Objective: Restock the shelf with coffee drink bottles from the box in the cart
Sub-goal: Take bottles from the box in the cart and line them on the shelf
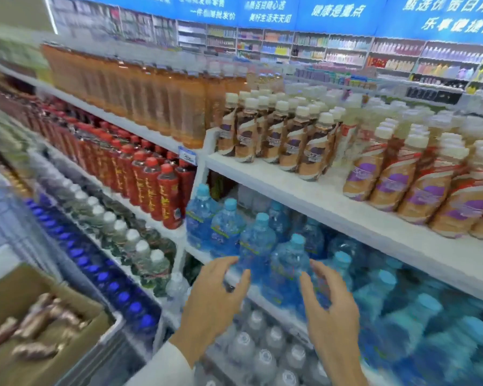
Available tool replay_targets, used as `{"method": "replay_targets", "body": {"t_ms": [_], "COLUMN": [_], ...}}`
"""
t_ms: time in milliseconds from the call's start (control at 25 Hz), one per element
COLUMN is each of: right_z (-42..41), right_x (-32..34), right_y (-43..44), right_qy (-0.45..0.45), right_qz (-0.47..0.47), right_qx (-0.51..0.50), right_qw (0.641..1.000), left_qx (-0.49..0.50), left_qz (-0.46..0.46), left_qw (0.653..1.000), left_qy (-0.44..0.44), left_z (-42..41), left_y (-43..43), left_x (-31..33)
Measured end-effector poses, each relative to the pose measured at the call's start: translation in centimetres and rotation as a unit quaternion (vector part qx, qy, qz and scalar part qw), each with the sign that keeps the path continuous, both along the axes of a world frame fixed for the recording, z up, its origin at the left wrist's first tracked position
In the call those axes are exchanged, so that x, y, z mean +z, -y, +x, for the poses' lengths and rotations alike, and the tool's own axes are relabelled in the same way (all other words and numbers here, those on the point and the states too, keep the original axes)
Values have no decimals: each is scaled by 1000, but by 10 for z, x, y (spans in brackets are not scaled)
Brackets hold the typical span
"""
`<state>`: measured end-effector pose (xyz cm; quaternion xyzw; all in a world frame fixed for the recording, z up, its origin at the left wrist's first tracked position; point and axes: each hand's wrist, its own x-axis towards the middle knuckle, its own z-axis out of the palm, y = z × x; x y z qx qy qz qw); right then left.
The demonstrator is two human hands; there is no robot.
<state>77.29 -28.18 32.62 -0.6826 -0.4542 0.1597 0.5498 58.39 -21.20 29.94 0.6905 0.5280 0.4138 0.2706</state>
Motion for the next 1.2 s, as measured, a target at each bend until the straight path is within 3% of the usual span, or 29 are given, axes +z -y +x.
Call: {"method": "replay_targets", "body": {"t_ms": [240,360,520,800,1200], "right_z": [-172,-251,-338,-427,-510], "right_x": [-89,-126,-150,-168,-228], "right_y": [-39,-50,-52,-81,-194], "right_qy": [-72,-59,-49,-22,-42], "right_qz": [-140,-240,-302,-392,-474], "right_qx": [157,241,301,395,421], "right_qw": [975,939,903,831,773], "left_qx": [180,266,357,415,410], "left_qz": [-118,-162,-237,-292,-386], "left_qw": [976,948,899,848,823], "left_qy": [35,58,94,152,79], "left_z": [-208,-290,-360,-415,-508], "left_y": [36,66,104,107,-10], "left_x": [-73,-108,-146,-171,-219]}}
